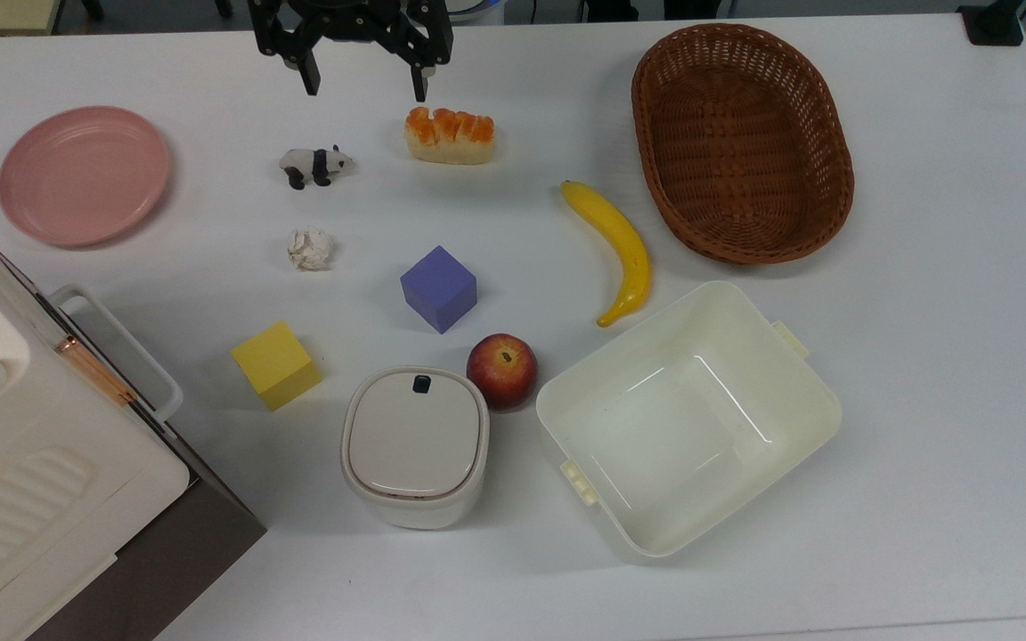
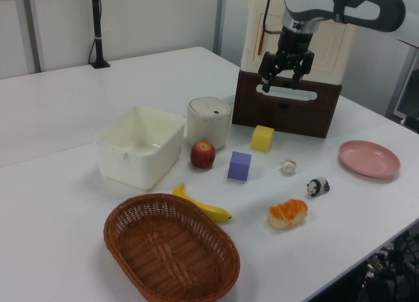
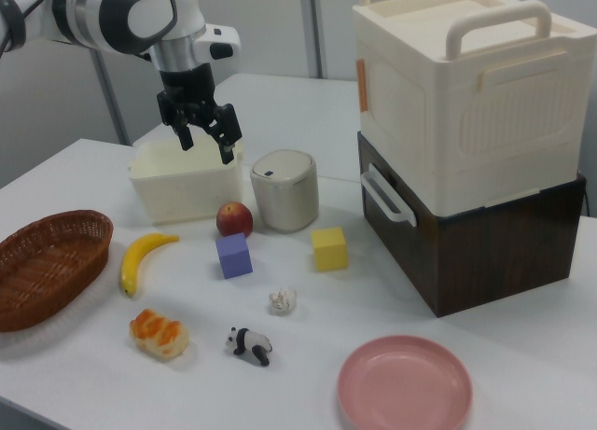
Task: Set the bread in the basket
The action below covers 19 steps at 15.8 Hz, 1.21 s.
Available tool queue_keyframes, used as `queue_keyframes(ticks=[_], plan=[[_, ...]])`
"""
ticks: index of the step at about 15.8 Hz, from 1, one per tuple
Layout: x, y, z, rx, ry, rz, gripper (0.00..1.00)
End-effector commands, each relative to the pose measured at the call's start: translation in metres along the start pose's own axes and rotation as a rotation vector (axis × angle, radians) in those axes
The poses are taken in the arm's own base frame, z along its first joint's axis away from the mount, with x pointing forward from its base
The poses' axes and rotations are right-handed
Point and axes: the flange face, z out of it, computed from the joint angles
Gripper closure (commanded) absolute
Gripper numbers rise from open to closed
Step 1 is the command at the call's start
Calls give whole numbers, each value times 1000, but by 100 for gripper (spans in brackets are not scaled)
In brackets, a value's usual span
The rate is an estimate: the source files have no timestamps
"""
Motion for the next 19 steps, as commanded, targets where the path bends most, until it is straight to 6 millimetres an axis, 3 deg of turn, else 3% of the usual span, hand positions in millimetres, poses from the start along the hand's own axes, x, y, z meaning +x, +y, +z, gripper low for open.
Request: queue_keyframes(ticks=[1, 10, 13, 19], plan=[[-6, 7, -11, 9, 1, -11, 0], [-8, 11, -15, 26, 17, 14, 0], [-15, 5, -8, 16, -2, -25, 0], [-42, -12, 30, -1, -97, -430, 0]])
